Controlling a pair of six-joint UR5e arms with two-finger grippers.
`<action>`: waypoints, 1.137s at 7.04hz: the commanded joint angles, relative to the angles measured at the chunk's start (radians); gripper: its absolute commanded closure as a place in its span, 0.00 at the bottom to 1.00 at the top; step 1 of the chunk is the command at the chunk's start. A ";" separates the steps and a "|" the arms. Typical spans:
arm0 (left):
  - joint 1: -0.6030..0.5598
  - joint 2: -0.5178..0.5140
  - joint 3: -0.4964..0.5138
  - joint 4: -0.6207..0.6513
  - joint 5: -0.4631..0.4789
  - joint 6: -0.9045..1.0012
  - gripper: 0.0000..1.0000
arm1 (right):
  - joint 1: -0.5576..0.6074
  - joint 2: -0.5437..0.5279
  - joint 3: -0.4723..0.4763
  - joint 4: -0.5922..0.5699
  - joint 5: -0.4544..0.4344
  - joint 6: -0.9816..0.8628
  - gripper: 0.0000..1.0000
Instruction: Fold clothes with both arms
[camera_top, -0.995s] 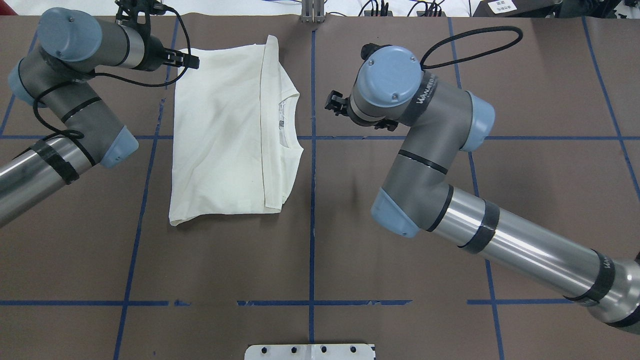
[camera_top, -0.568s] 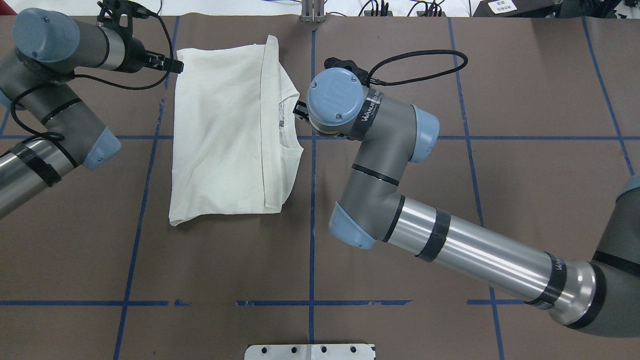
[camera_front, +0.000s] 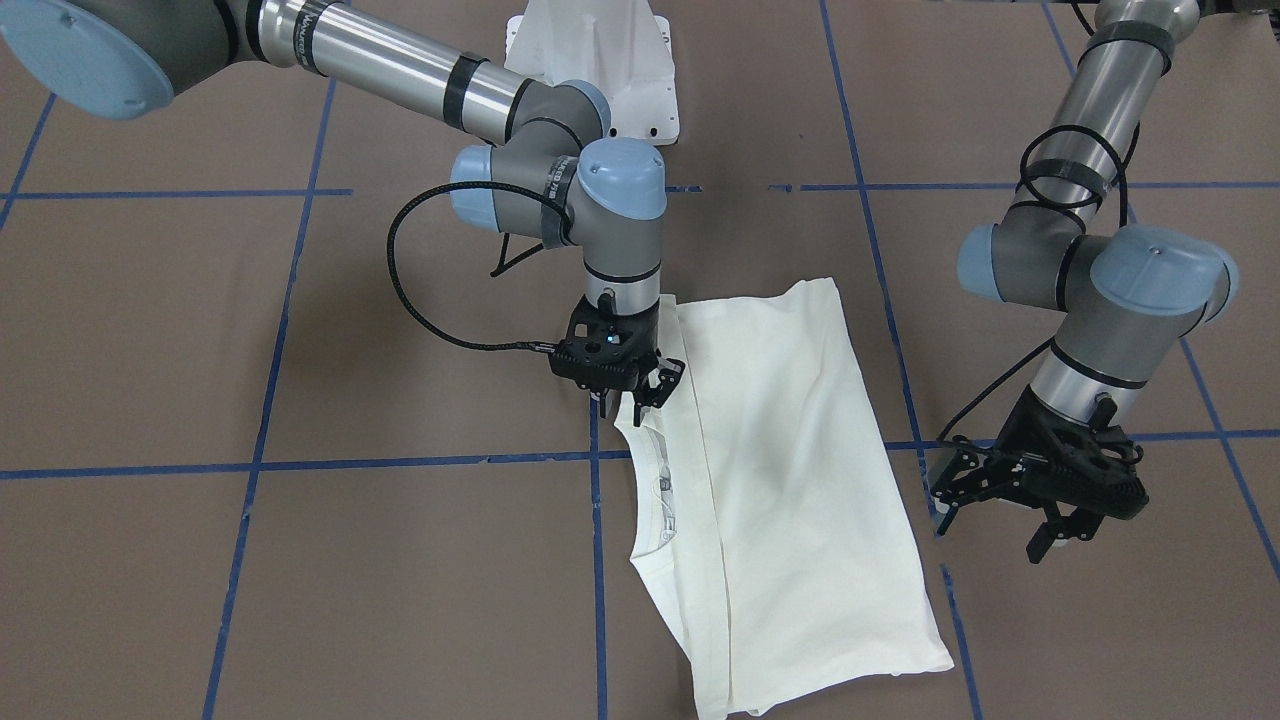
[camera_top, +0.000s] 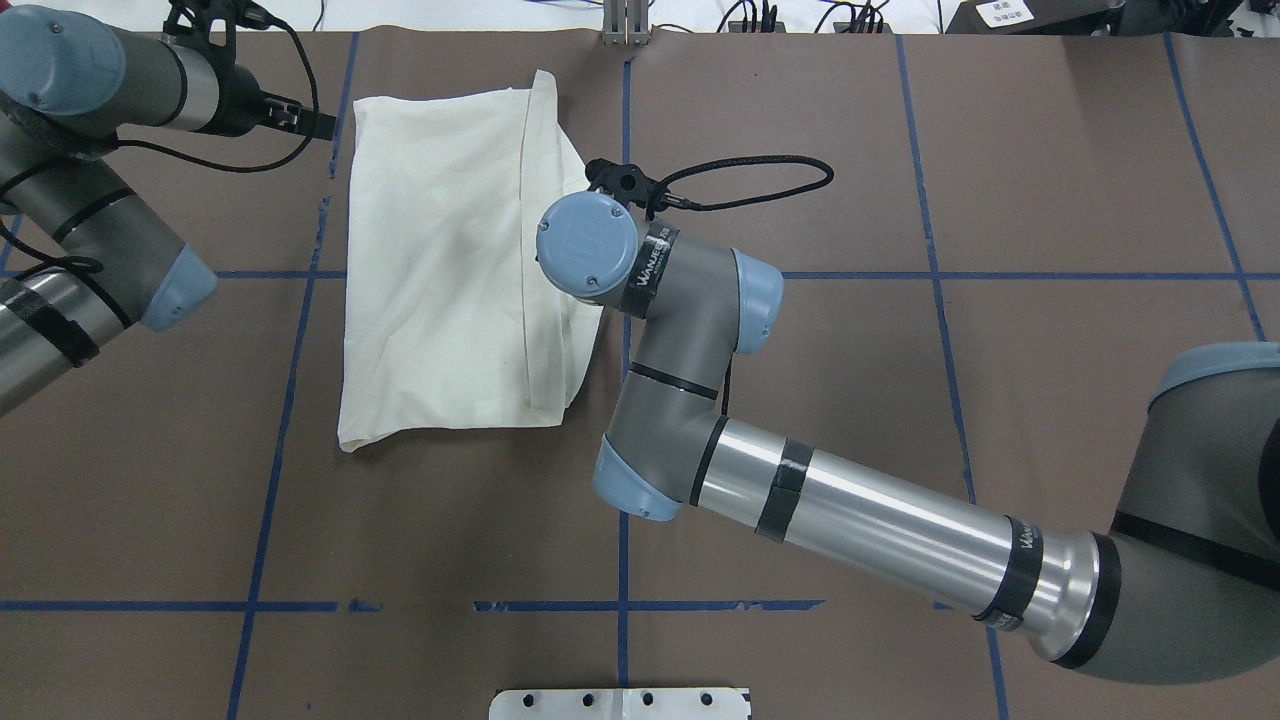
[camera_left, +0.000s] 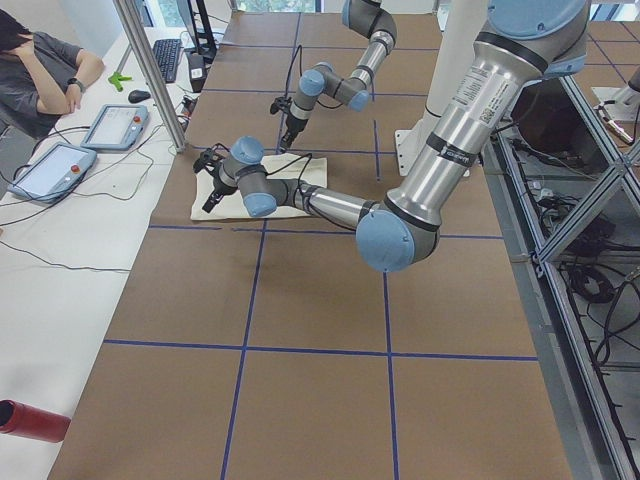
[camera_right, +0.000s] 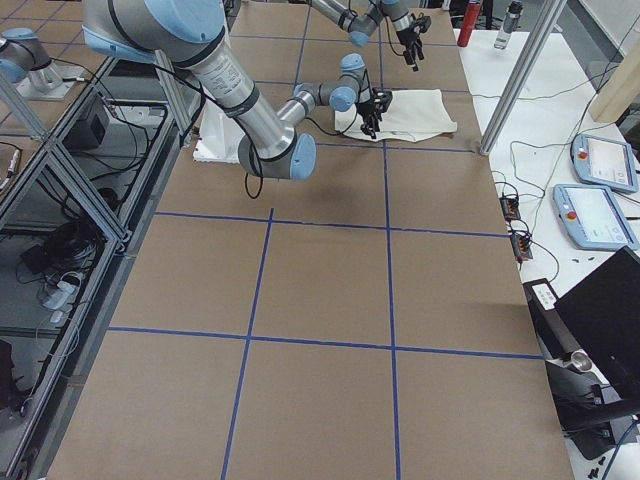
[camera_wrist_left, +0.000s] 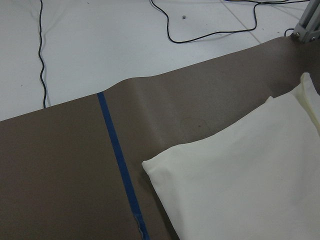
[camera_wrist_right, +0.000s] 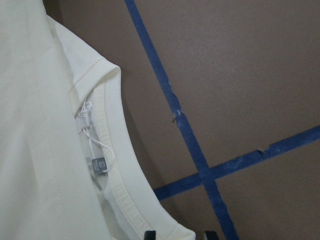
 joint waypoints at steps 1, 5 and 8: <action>-0.001 0.002 0.000 0.000 -0.001 0.000 0.00 | -0.020 0.008 -0.027 0.001 -0.017 -0.024 0.59; -0.001 0.004 0.000 -0.002 -0.001 0.000 0.00 | -0.031 0.009 -0.033 -0.002 -0.036 -0.043 0.84; -0.001 0.004 -0.001 -0.002 -0.001 -0.001 0.00 | -0.029 0.014 -0.023 -0.004 -0.041 -0.047 1.00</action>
